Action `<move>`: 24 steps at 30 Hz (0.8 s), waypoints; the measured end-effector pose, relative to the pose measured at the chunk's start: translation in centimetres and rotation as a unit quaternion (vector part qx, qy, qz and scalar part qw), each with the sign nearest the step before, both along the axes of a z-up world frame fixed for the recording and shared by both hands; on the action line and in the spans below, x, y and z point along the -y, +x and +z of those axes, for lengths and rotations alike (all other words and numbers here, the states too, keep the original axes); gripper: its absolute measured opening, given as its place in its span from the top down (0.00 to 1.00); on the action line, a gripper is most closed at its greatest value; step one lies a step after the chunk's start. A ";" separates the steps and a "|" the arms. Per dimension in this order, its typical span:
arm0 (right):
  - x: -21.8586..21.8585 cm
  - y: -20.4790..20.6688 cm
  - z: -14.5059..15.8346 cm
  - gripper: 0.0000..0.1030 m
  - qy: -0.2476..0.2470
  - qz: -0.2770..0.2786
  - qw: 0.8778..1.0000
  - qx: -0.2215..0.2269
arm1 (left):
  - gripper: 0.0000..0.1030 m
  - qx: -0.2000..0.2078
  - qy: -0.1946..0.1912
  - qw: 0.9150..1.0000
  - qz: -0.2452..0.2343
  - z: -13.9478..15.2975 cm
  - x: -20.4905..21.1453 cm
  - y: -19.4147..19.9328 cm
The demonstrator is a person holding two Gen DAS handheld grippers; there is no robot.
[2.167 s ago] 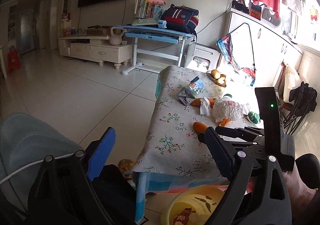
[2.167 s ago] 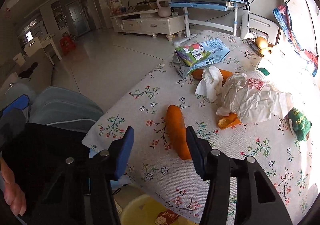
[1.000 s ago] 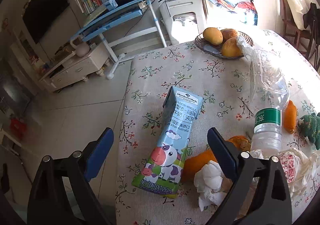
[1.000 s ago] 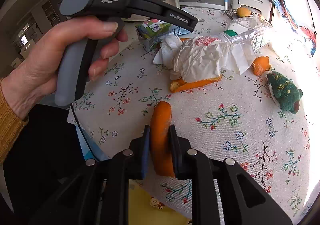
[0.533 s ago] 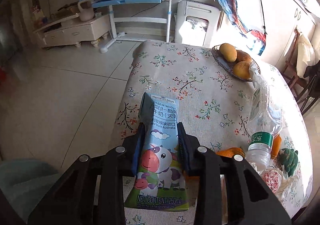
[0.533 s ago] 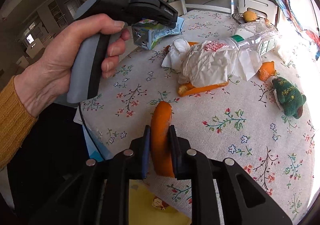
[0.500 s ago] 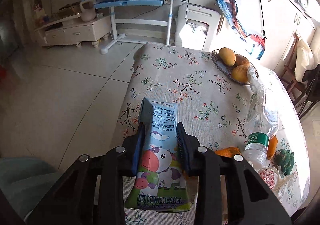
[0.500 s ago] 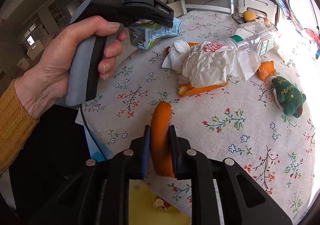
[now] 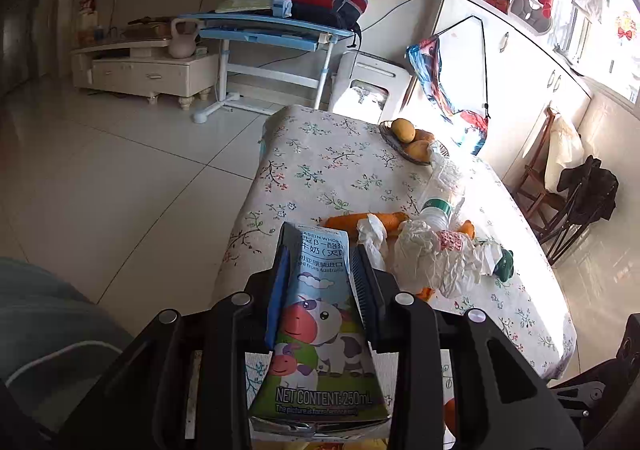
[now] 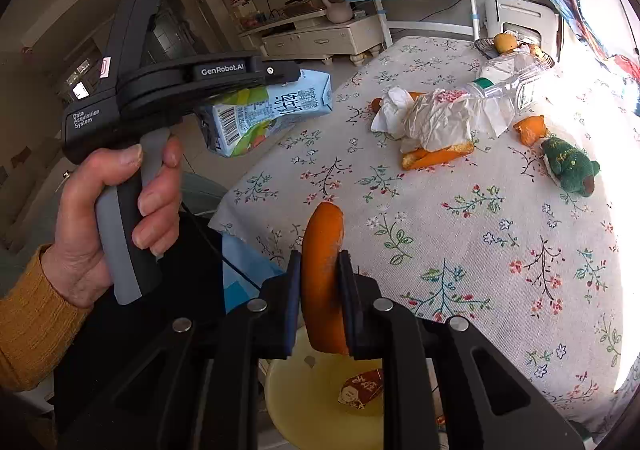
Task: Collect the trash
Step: 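Drop the peel into the basin with the right tool while the left tool drops the carton in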
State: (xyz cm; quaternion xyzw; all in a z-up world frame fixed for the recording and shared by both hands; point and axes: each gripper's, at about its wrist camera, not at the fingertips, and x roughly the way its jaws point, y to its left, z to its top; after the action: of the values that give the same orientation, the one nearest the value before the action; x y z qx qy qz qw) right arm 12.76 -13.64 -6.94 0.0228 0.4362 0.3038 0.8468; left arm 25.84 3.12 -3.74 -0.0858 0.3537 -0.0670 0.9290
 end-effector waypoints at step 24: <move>6.0 -4.9 0.4 0.40 0.011 -0.177 0.983 0.054 | 0.68 -0.081 0.032 0.983 -0.163 -5.2 6.8 -13.5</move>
State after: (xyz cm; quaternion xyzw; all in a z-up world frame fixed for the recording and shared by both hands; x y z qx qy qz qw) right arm 7.82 -19.65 -6.51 0.0924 0.3757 0.1545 0.9091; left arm 12.38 -3.65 -8.90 -0.0027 0.4388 -0.1995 0.8761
